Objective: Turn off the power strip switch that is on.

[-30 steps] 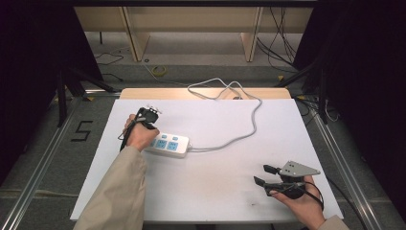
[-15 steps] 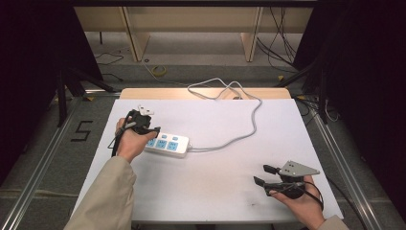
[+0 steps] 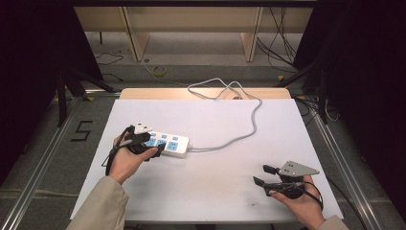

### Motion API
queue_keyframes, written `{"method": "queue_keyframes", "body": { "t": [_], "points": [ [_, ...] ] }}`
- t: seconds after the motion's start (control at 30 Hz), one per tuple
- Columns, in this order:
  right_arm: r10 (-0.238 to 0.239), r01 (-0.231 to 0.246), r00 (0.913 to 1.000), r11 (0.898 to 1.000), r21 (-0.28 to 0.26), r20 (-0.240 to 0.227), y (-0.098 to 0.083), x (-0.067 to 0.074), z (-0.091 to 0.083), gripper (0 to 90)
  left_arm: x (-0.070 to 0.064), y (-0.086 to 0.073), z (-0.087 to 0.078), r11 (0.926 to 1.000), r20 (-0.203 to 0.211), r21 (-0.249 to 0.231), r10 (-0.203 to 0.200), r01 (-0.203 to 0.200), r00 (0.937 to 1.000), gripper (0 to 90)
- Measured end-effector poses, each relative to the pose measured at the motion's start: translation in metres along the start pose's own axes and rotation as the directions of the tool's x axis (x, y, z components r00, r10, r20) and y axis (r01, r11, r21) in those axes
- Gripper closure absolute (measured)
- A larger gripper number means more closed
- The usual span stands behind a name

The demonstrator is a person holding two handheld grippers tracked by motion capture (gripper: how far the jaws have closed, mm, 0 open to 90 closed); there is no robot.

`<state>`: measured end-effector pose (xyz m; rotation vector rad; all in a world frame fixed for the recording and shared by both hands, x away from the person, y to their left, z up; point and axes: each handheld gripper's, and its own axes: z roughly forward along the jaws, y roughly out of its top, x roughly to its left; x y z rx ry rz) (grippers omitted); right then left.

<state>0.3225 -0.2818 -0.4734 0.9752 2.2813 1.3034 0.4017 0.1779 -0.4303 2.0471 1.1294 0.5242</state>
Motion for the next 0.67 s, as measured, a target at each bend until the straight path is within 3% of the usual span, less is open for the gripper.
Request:
{"method": "queue_keyframes", "body": {
  "t": [0.17, 0.23, 0.37, 0.67],
  "points": [
    [0.002, -0.002, 1.0, 1.0, -0.003, 0.002, 0.0, -0.001, 0.0, 40.6, -0.017, -0.023, -0.008, 0.998, 0.039, -0.062, 0.02, -0.017, 0.999, 28.0],
    [0.001, -0.001, 1.0, 1.0, -0.001, 0.002, 0.0, 0.0, 0.0, 40.6, -0.022, -0.032, -0.011, 0.9969, 0.037, -0.067, 0.045, -0.043, 0.9983, 27.4],
    [-0.001, 0.001, 1.0, 1.0, -0.003, 0.0, 0.0, 0.001, 0.0, 40.4, -0.028, -0.046, -0.014, 0.9953, 0.023, -0.089, 0.041, -0.039, 0.9989, 27.4],
    [-0.002, 0.002, 1.0, 1.0, -0.005, 0.0, 0.0, 0.0, -0.001, 40.2, -0.034, -0.064, -0.016, 0.9954, 0.021, -0.077, 0.058, -0.056, 0.9981, 26.7]
  ]
}}
